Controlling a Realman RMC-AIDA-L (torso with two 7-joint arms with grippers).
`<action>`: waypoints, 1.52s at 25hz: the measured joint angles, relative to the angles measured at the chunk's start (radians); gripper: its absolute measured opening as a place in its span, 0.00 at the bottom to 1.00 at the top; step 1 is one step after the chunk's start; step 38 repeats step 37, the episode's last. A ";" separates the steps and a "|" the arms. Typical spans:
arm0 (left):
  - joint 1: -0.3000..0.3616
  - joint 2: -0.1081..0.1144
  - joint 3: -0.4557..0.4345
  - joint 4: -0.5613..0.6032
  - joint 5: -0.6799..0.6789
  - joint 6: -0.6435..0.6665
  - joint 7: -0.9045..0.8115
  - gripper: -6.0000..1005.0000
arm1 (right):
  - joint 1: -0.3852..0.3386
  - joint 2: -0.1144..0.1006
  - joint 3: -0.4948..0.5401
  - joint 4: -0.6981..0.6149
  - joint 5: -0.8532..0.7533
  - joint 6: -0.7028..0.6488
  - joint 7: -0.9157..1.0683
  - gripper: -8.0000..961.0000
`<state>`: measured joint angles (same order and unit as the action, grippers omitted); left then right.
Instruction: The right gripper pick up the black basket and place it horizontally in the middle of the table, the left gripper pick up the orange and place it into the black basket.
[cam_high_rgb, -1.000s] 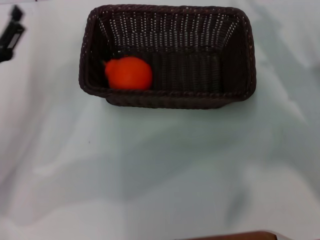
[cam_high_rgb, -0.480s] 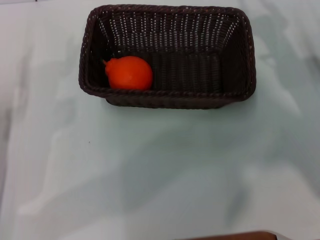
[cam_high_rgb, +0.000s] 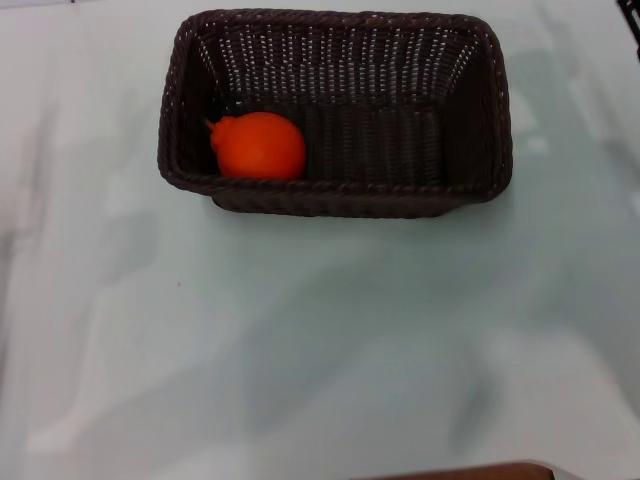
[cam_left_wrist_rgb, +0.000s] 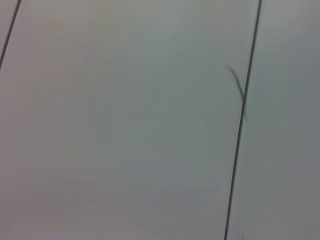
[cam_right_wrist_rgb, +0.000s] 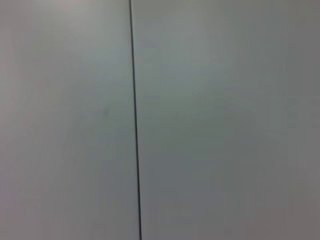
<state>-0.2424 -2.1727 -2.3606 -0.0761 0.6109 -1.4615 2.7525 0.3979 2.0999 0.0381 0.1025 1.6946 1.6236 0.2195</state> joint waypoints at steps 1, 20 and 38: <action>0.003 -0.001 0.000 0.004 0.000 0.003 0.019 0.81 | -0.002 0.000 0.000 0.011 -0.001 0.002 -0.019 0.82; 0.048 -0.003 -0.019 0.029 -0.002 -0.080 0.029 0.81 | 0.002 -0.003 -0.004 0.039 -0.007 0.082 -0.037 0.98; 0.035 -0.002 -0.015 0.058 0.005 -0.108 0.028 0.81 | -0.031 0.001 -0.012 0.042 -0.008 0.184 -0.032 0.98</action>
